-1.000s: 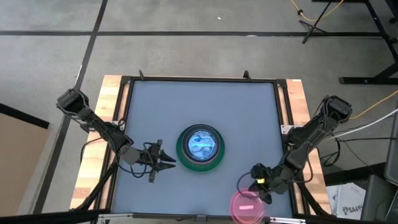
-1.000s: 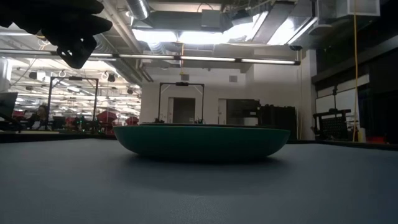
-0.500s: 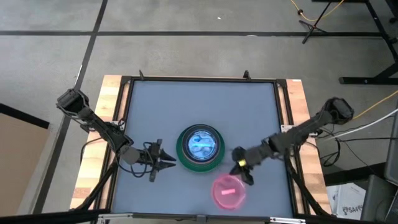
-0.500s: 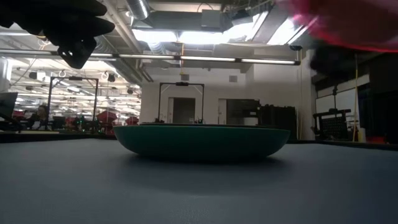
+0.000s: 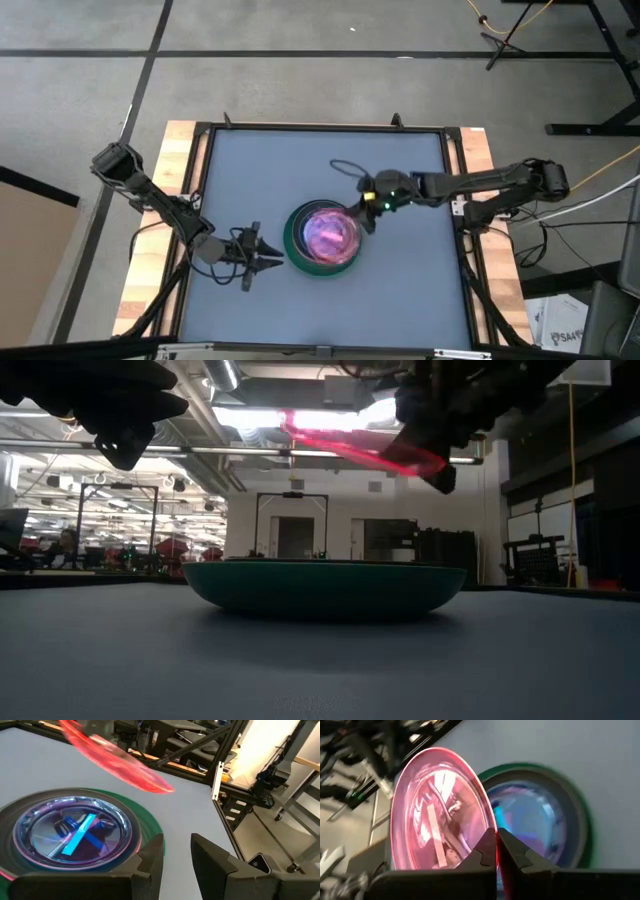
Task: Stack plastic plates
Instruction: Stack the light pink plate on top of the blue plate
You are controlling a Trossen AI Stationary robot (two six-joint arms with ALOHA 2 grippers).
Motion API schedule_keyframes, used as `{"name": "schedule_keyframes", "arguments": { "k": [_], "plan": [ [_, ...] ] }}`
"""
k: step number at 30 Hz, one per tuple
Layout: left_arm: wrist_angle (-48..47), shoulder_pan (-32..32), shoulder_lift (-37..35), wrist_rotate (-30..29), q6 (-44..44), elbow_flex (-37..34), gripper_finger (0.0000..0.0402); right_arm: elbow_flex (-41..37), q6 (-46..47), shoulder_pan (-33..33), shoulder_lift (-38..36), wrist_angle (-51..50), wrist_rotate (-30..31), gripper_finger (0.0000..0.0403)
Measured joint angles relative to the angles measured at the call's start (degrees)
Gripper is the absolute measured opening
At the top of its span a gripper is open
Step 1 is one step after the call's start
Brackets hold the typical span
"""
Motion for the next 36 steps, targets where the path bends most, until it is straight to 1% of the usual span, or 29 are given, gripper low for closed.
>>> {"name": "schedule_keyframes", "arguments": {
  "k": [5, 8, 12, 18, 23, 25, 29, 36],
  "plan": [
    [0.0, 0.2, 0.0, -0.1, 0.0, 0.0, 0.0092, 0.0, -0.2, -3.9, 2.7, 1.2, -0.2, 0.0],
    [-0.1, 0.2, 0.0, -0.1, 0.0, 0.0, 0.0092, 0.0, 0.1, -4.3, 6.0, 2.6, -0.5, 0.0],
    [-0.3, 0.3, 0.0, -0.1, 0.0, 0.0, 0.0092, 0.0, 0.2, -4.3, 10.4, 3.5, -2.7, 0.0],
    [-0.3, 0.3, 0.0, -0.1, 0.0, 0.0, 0.0092, 0.0, 0.3, -5.5, 15.0, 4.1, -1.7, 0.0],
    [-0.3, 0.3, 0.0, -0.1, 0.0, 0.0, 0.0092, 0.0, 0.5, -6.6, 16.6, 7.1, -1.3, 0.0],
    [-0.4, 0.3, 0.0, 0.0, -0.1, 0.0, 0.0092, 0.0, 0.6, -6.6, 17.2, 8.4, -2.4, 0.0],
    [-0.4, 0.3, 0.0, 0.9, -0.1, 0.0, 0.0092, 0.0, 0.7, -6.4, 18.2, 8.7, -2.8, 0.0],
    [-0.4, 0.3, 0.0, 0.9, -0.1, 0.0, 0.0092, 0.0, 0.7, -6.4, 18.9, 10.3, -2.7, 0.0003]
  ]
}}
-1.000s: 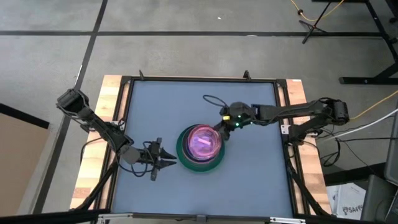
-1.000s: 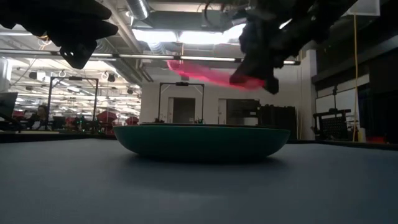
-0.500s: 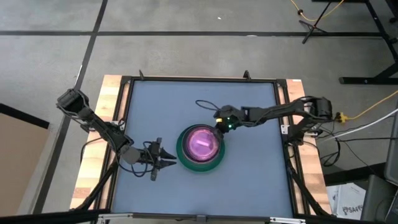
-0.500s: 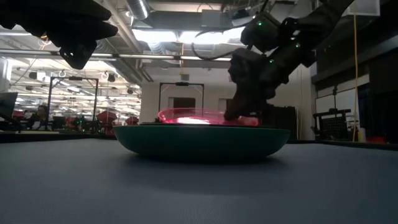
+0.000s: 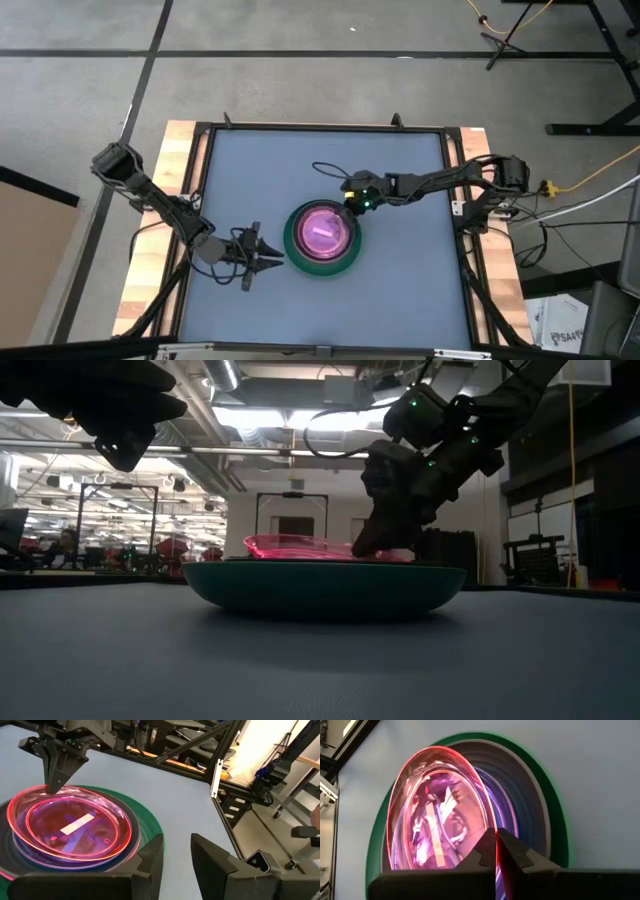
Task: Stack plastic plates
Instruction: Stack the light pink plate on top of the blue plate, then return to Home Position
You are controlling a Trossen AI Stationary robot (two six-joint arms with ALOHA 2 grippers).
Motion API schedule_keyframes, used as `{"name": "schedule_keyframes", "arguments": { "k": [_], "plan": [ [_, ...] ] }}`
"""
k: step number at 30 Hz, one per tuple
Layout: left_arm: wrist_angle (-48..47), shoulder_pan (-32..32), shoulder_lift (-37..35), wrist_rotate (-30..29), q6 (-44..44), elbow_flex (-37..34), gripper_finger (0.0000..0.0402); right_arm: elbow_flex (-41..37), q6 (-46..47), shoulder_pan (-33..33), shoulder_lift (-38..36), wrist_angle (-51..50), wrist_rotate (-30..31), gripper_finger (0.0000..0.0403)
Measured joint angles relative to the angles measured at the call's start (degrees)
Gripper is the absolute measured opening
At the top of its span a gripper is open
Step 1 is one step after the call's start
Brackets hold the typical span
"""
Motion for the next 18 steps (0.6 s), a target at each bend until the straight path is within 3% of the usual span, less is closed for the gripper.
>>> {"name": "schedule_keyframes", "arguments": {
  "k": [10, 15, 18],
  "plan": [
    [0.0, 0.3, 0.0, 2.8, 1.7, 0.0, 0.0092, 0.0, -1.0, -0.7, -0.6, 0.1, -0.8, 0.0097],
    [0.1, 1.8, -2.4, 3.1, 6.9, 0.0, 0.0092, 0.0, -6.0, -1.3, -7.5, -1.5, -0.3, 0.0112],
    [-0.2, 5.3, -5.3, 7.8, 13.7, 0.0, 0.0092, 0.0, -11.1, -1.5, -12.9, -5.1, -0.1, 0.0112]
  ]
}}
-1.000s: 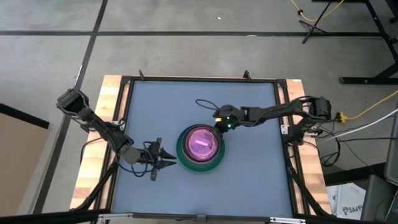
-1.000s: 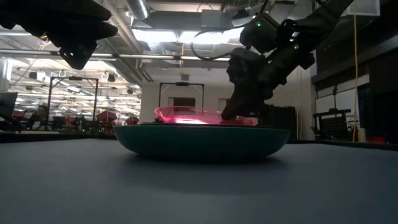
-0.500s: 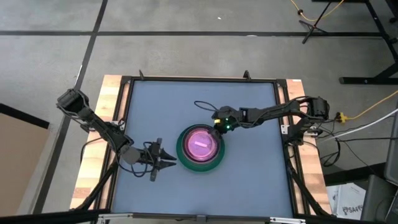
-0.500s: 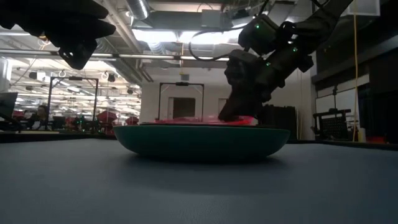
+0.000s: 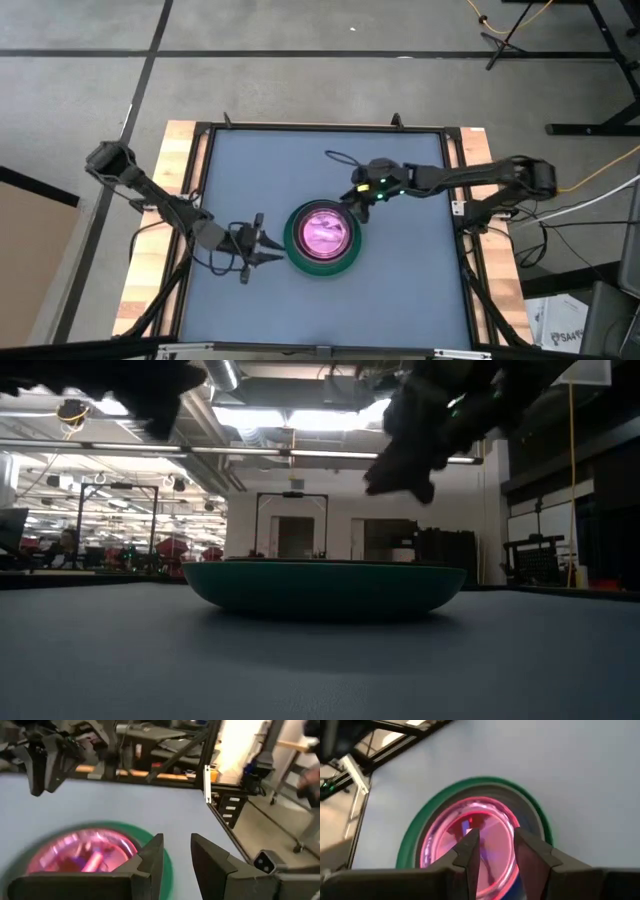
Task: Stack plastic plates
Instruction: Return to Home Position
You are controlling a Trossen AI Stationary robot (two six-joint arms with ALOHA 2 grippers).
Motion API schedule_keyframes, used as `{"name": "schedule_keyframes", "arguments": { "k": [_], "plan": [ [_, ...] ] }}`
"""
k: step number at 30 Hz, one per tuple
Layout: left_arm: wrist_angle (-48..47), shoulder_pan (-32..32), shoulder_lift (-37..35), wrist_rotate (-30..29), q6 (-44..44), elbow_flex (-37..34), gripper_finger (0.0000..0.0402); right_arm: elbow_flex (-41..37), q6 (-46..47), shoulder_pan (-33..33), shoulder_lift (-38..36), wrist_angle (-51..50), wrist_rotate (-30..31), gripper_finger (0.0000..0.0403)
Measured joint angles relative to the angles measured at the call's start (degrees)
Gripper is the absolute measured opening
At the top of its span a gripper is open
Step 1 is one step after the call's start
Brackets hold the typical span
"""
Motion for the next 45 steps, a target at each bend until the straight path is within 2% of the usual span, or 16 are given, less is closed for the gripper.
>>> {"name": "schedule_keyframes", "arguments": {
  "k": [6, 11, 15, 18, 21, 25, 30, 38, 40, 45],
  "plan": [
    [-6.7, 13.5, -8.1, 13.9, 7.4, 0.0, 0.0091, 0.0, -10.9, 0.0, -10.6, -6.8, 6.7, 0.0113],
    [-15.1, 23.0, -13.9, 16.6, 13.7, 0.0, 0.0071, -2.2, -18.2, 0.0, -18.2, -7.6, 11.2, 0.0102],
    [-20.9, 28.6, -18.5, 20.4, 16.0, -0.4, 0.0028, -7.0, -20.8, 0.0, -23.9, -7.8, 12.6, 0.0053],
    [-19.8, 32.0, -22.2, 21.9, 16.0, -4.3, 0.0005, -11.9, -21.3, 0.0, -29.7, -5.6, 12.7, 0.0013],
    [-18.9, 34.8, -25.9, 23.3, 14.7, -8.9, 0.0006, -17.0, -21.2, 0.0, -36.6, -3.4, 12.9, 0.0008],
    [-18.8, 36.1, -31.6, 23.6, 12.9, -13.6, 0.0004, -23.9, -20.0, 0.0, -47.1, -1.2, 14.8, 0.0015],
    [-18.5, 35.9, -38.2, 23.5, 9.8, -17.5, 0.0002, -31.6, -18.7, 0.0, -61.8, -1.3, 16.6, 0.0002],
    [-18.5, 34.7, -45.9, 23.1, 8.8, -21.3, 0.0004, -39.2, -16.0, 0.0, -80.9, -1.8, 16.6, 0.0005],
    [-18.7, 34.7, -47.4, 22.8, 8.3, -22.3, 0.0004, -40.6, -15.0, 0.0, -83.1, -1.2, 16.6, 0.0005],
    [-19.1, 33.1, -49.4, 22.2, 9.5, -22.3, 0.0004, -42.3, -14.8, 0.1, -81.8, -0.7, 17.6, 0.0005]
  ]
}}
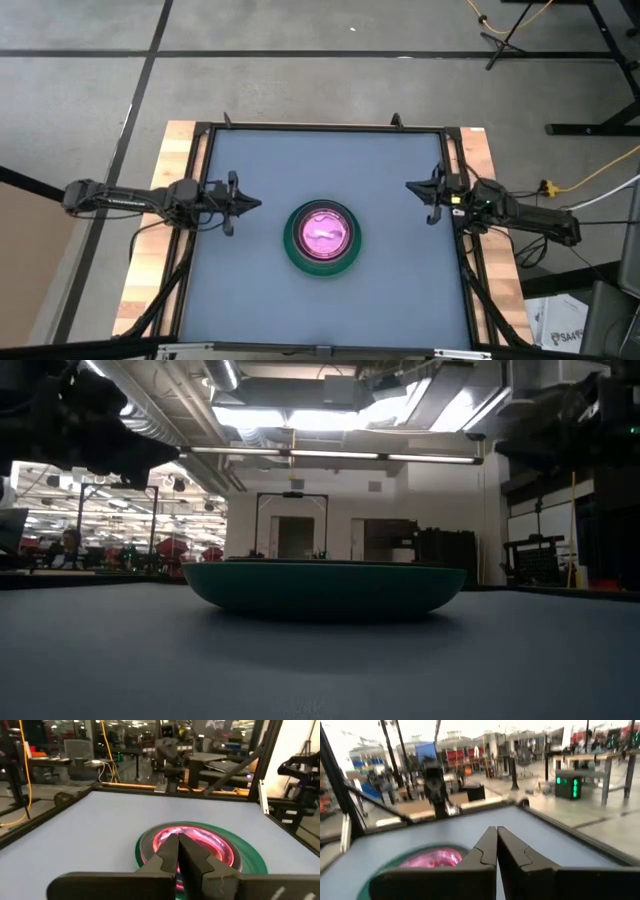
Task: Stack plastic plates
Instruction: Return to Home Position
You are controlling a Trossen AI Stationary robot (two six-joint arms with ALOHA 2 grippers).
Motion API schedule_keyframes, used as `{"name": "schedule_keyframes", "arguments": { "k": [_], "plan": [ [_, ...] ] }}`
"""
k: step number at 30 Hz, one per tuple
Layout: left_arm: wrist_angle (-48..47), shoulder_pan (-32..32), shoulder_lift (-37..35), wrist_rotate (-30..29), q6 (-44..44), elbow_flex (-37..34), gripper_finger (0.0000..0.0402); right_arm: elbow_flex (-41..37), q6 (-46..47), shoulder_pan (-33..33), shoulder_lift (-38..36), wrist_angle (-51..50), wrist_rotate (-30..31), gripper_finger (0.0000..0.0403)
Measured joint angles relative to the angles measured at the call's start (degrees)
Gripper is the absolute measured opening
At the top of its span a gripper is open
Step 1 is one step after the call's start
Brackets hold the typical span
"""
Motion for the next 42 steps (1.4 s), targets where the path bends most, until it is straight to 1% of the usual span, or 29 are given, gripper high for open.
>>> {"name": "schedule_keyframes", "arguments": {
  "k": [8, 11, 13, 15, 17, 20, 42],
  "plan": [
    [-1.5, -1.9, -4.3, -0.8, 0.4, 0.0, 0.0005, -3.7, 0.3, 0.0, -0.4, -0.7, -0.3, 0.0005],
    [-2.9, -2.0, -6.2, -2.0, -0.4, 0.0, 0.0005, -3.9, 0.2, 0.0, -0.6, -0.3, -4.1, 0.0005],
    [-3.0, -2.0, -6.9, -1.9, -1.0, 0.0, 0.0005, -4.0, -0.1, 0.0, -0.6, -0.6, -5.5, 0.0005],
    [-5.9, -2.0, -7.3, -1.5, -0.8, 0.0, 0.0005, -4.0, 0.0, 0.0, -0.4, -0.6, -5.5, 0.0005],
    [-10.9, -2.0, -7.2, -1.9, 0.4, 0.0, 0.0005, -4.0, 0.0, 0.0, 0.3, -0.6, -5.5, 0.0005],
    [-15.9, -2.0, -7.1, -2.1, -0.5, 0.0, 0.0005, -4.0, 0.0, 0.0, 0.1, -0.6, -5.4, 0.0005],
    [-15.9, -2.0, -7.1, -1.8, -1.1, 0.0, 0.0005, -4.0, 0.0, 0.0, 0.2, -0.7, -5.4, 0.0005]
  ]
}}
